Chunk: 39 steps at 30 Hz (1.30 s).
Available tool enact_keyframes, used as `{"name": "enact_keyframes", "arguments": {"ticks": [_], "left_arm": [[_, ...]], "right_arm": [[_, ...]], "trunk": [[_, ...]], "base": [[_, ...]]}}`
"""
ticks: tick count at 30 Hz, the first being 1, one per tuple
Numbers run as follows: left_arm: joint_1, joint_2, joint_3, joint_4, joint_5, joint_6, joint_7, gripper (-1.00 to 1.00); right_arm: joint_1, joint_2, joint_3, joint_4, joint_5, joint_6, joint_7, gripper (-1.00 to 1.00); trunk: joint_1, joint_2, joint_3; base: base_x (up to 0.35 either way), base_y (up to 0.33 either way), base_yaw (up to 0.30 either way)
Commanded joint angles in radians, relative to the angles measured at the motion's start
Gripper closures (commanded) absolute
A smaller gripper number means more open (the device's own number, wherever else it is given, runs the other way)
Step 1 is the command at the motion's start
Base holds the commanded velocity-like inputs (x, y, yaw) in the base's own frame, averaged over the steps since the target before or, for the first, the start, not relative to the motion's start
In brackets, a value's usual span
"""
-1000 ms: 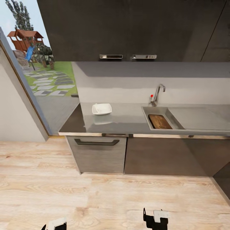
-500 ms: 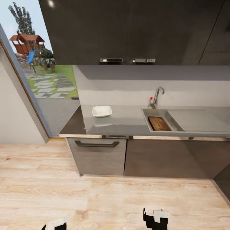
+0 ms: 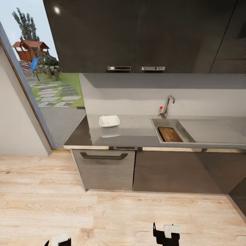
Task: In the kitchen, take the Vidalia onion out of the sink, dice it on the chopping board with the paring knife, put the diced onion into the bowl on the countertop, then place both the paring knife and the chopping board into the sink.
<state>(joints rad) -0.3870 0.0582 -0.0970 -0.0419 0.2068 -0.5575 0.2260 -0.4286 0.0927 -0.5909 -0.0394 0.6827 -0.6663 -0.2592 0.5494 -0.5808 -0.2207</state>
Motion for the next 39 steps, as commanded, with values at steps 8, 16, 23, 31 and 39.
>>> {"name": "enact_keyframes", "arguments": {"ticks": [8, 16, 23, 31, 39], "left_arm": [[-0.001, 0.0, -0.009, 0.0, 0.006, -0.003, 0.004, -1.0], [0.0, -0.005, -0.009, 0.11, 0.009, 0.016, 0.007, -1.0], [0.024, 0.029, -0.007, 0.124, 0.011, 0.312, -0.004, -1.0], [0.08, 0.042, -0.007, 0.125, 0.013, 0.42, -0.06, -1.0], [0.117, 0.043, -0.006, 0.122, 0.014, 0.481, -0.06, -1.0]], "right_arm": [[-0.001, 0.0, -0.006, 0.0, 0.011, 0.001, -0.008, -1.0], [-0.001, 0.0, -0.005, 0.017, 0.01, 0.136, -0.013, -1.0], [0.078, -0.088, -0.006, 0.018, 0.0, 0.461, -0.002, -1.0], [0.271, -0.141, -0.006, 0.018, -0.001, 0.479, 0.119, -1.0], [0.292, -0.129, -0.004, 0.017, -0.001, 0.506, 0.153, -1.0]], "trunk": [[0.0, -0.001, 0.011], [0.0, -0.001, 0.014], [0.0, -0.001, 0.014], [0.0, -0.001, 0.014], [0.0, -0.001, 0.014]], "base": [[0.0, 0.0, 0.0], [0.0, 0.0, 0.0], [0.0, 0.0, 0.0], [0.0, 0.0, 0.0], [0.0, 0.0, 0.0]]}}
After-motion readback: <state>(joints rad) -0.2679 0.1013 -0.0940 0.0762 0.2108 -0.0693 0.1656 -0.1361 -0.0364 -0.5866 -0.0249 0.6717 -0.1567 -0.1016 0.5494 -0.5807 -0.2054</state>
